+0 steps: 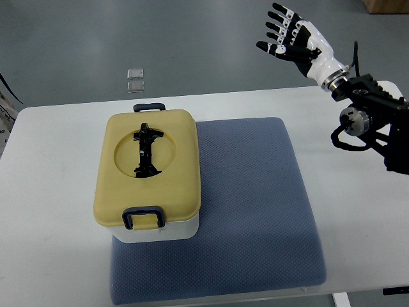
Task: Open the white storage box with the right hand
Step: 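Swing the right hand over the yellow lid toward its black handle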
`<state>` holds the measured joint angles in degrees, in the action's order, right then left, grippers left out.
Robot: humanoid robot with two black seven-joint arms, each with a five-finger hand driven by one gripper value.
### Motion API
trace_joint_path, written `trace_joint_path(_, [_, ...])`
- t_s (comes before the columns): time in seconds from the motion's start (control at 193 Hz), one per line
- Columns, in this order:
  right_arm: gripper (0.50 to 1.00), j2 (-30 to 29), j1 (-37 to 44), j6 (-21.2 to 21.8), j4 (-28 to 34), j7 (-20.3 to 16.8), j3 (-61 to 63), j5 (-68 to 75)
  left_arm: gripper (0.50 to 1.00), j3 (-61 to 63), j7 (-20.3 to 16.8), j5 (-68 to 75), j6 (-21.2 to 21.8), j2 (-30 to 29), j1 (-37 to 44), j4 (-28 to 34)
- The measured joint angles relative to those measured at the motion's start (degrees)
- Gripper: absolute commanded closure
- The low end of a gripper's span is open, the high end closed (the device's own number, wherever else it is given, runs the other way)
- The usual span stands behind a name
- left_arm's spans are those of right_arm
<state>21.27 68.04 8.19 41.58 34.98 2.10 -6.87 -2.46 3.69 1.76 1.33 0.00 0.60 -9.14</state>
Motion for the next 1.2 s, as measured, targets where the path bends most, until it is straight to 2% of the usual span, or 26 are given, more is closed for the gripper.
trace_joint_path(0.176, [0.57,2.2,13.5,0.8,4.1,0.0,-11.9,-7.9,0.5,0.0,0.0,0.0,0.0,0.0,0.0,0.0])
trace_joint_path(0.259, [0.57,2.2,19.5,3.0,5.7,0.0,-15.5,-11.3,0.5,0.0,0.0,0.0,0.0,0.0,0.0,0.0])
trace_joint_path(0.384, [0.57,1.2,25.7,5.4,8.0,0.0,-17.0,-21.2,0.5,0.0,0.0,0.0,0.0,0.0,0.0,0.0])
trace_joint_path(0.638, [0.57,-3.5,36.1,5.7,15.1,0.0,-17.1,-44.5,0.5,0.0,0.0,0.0,0.0,0.0,0.0,0.0])
trace_joint_path(0.809, [0.57,-8.0,39.5,5.6,16.5,0.0,-17.5,-55.3,0.5,0.0,0.0,0.0,0.0,0.0,0.0,0.0])
trace_joint_path(1.198, [0.572,-15.7,39.7,6.1,16.6,0.0,-18.5,-73.4,0.5,0.0,0.0,0.0,0.0,0.0,0.0,0.0])
